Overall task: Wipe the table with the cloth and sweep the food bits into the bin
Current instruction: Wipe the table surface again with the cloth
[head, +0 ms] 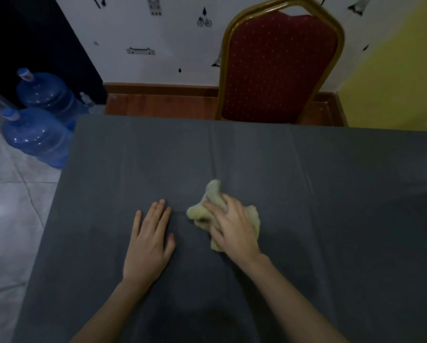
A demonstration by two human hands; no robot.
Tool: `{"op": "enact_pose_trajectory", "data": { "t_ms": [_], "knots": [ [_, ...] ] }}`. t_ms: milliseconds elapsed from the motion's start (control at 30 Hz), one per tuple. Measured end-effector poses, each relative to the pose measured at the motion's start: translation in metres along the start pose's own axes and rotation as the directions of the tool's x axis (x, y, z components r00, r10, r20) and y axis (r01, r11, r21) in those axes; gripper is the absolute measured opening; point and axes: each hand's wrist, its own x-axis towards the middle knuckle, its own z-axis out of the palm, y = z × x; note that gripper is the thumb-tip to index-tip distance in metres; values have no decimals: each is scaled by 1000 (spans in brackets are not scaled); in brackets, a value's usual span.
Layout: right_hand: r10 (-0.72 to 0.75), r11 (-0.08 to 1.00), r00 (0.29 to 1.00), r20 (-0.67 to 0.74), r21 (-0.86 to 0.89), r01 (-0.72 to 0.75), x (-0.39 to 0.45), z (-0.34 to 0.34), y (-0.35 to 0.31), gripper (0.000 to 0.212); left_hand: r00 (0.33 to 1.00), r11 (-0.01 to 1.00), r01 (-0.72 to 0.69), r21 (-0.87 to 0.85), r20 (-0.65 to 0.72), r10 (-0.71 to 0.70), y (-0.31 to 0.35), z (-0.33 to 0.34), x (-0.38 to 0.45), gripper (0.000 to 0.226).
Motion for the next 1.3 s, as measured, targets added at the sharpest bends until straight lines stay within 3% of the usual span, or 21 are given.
{"op": "enact_pose_trajectory", "data": {
  "t_ms": [100,200,300,400,533,633,733,867,967,1033,1100,1200,1300],
  "knots": [
    [-126,991,988,85,48,122,-33,-6,23,55,992,989,83,-119,-89,-94,17,2,13,48],
    [-164,986,983,82,19,163,-71,-24,62,55,987,978,103,-183,-101,-123,54,12,44,44],
    [-151,981,987,46,-119,156,-101,-53,110,59,991,991,97,-94,-79,-104,84,23,64,47],
    [50,977,997,-55,-204,-60,-113,-80,164,51,990,992,122,-26,-71,-124,88,28,64,49],
    [357,896,913,-198,-203,-394,-84,-101,204,45,991,994,110,-13,-75,-110,88,28,63,51],
    [412,866,870,-272,-180,-466,-49,-96,195,42,990,993,115,-6,-75,-116,89,30,63,51],
    [294,919,924,-242,-194,-344,-27,-78,159,46,990,994,109,-13,-88,-110,89,29,63,50],
    [11,979,992,-129,-199,-37,-38,-51,110,50,990,994,103,-21,-89,-105,88,29,62,50],
    [-266,953,960,85,-126,275,-78,-47,109,59,991,995,98,-9,-88,-98,86,30,62,51],
    [-336,923,920,199,-125,364,-108,-58,131,61,991,995,99,-11,-87,-100,86,30,63,51],
    [-248,944,946,208,-167,285,-131,-74,160,61,991,995,98,-19,-91,-100,86,30,62,50],
    [-6,973,996,92,-231,27,-141,-100,201,54,991,995,94,-23,-98,-96,86,31,61,50],
    [229,931,971,-75,-275,-241,-113,-112,215,44,992,995,90,-30,-80,-93,85,30,62,50]
  ]
}}
